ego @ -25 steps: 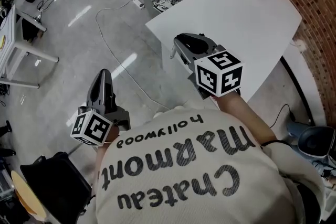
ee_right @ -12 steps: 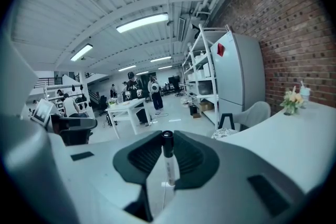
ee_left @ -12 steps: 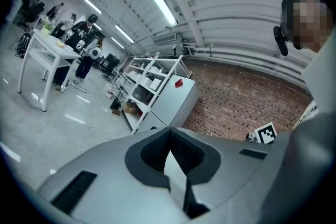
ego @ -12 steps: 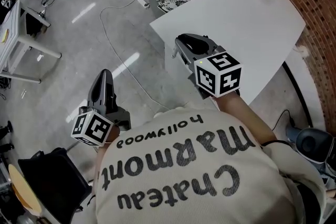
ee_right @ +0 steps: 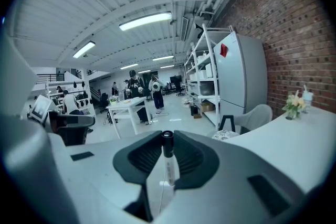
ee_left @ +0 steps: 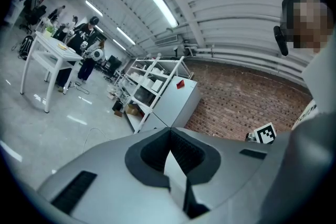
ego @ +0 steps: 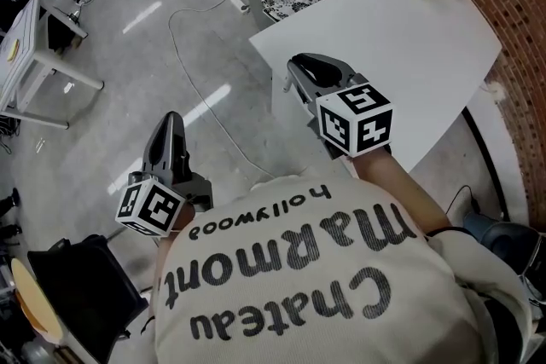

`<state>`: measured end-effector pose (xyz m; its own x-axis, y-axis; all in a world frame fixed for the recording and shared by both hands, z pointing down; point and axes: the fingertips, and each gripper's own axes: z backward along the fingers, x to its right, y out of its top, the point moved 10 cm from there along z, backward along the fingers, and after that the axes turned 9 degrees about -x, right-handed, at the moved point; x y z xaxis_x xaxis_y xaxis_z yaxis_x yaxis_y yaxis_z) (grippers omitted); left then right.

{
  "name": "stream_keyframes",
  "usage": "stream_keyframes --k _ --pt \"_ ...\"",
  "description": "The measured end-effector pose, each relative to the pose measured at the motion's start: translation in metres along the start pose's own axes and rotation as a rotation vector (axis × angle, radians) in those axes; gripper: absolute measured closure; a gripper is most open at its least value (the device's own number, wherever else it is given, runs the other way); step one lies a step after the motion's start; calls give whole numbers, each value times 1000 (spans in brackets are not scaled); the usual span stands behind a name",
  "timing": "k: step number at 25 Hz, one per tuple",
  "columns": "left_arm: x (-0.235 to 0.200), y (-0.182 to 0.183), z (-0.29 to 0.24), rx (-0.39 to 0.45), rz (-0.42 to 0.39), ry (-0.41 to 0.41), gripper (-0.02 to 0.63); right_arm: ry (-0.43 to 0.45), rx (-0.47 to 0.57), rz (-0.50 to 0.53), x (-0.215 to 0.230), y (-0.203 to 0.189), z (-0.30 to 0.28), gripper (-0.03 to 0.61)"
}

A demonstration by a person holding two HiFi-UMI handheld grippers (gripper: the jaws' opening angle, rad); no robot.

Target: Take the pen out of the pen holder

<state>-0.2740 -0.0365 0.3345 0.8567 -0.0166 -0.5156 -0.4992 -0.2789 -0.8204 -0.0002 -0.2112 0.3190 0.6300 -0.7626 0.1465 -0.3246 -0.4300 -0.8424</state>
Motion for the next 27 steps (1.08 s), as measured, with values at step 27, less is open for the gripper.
stream_keyframes --k 27 --pt "-4 -2 -8 13 -1 -4 614 12 -18 -9 8 -4 -7 505"
